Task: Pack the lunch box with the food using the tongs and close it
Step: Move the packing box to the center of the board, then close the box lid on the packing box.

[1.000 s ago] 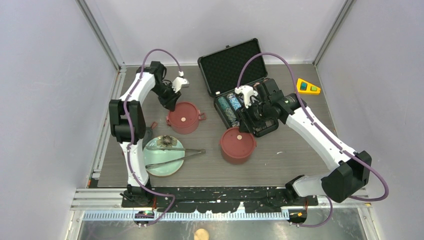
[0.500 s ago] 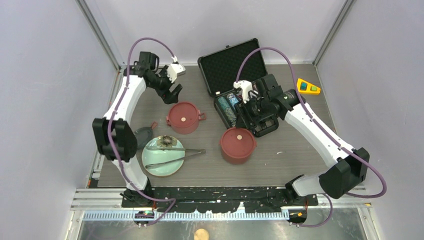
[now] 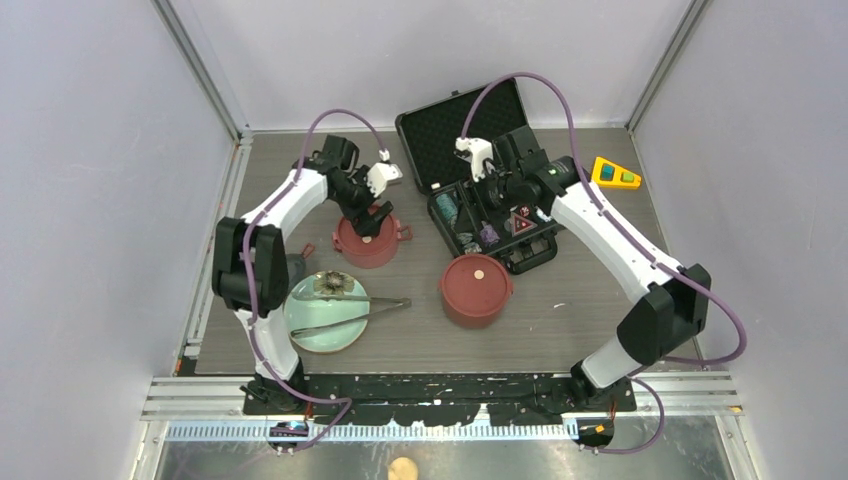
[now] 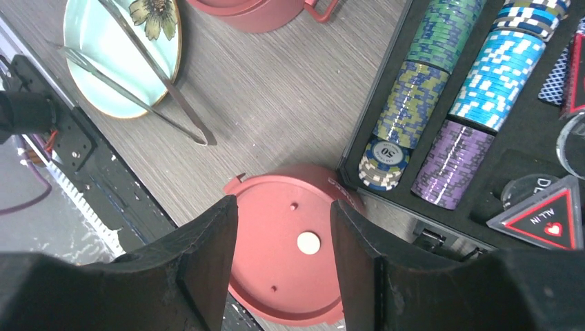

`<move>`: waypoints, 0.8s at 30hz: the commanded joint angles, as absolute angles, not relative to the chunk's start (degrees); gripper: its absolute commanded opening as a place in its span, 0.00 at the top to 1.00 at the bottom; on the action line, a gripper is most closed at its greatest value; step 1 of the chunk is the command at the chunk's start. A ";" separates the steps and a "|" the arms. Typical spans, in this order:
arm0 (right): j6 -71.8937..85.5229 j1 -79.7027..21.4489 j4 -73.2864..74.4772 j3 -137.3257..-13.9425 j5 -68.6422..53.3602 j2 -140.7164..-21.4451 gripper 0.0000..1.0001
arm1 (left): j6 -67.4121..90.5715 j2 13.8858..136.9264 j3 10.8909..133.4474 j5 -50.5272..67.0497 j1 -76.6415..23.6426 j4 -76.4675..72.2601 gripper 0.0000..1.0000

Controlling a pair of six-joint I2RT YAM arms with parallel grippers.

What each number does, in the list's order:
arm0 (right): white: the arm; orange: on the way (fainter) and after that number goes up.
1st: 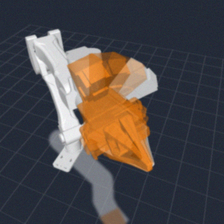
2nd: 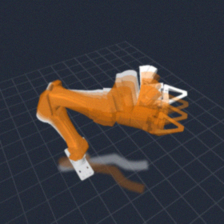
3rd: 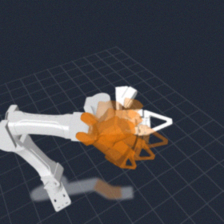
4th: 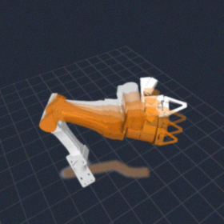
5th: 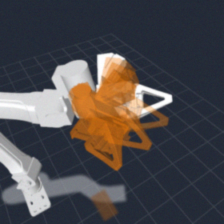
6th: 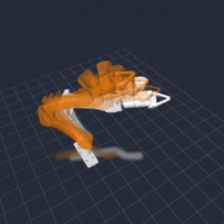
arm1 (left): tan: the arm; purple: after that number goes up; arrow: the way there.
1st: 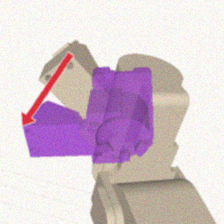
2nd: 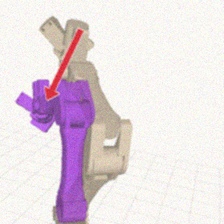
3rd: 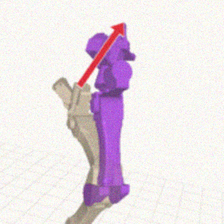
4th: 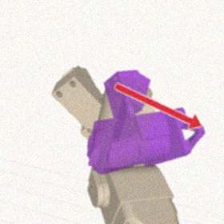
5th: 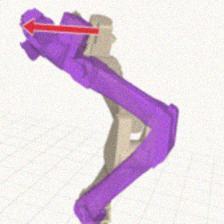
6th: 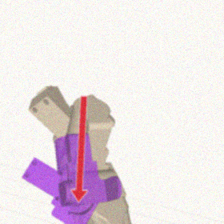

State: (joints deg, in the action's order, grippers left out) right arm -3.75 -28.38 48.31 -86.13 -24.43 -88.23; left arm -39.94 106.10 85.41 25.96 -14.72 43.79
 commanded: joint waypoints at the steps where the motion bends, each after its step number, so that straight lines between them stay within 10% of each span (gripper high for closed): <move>1: -0.62 -28.48 44.57 -89.38 -25.23 -91.86 0.43 | -40.75 110.09 83.63 20.45 -15.96 40.98 0.11; 24: -0.08 -28.47 42.41 -91.23 -25.95 -97.69 0.44 | -41.85 112.53 82.46 12.50 -22.74 47.78 0.15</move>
State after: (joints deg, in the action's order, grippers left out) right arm -0.67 -28.38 44.34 -89.56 -24.99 -100.27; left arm -41.19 106.61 84.03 12.99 -21.93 41.23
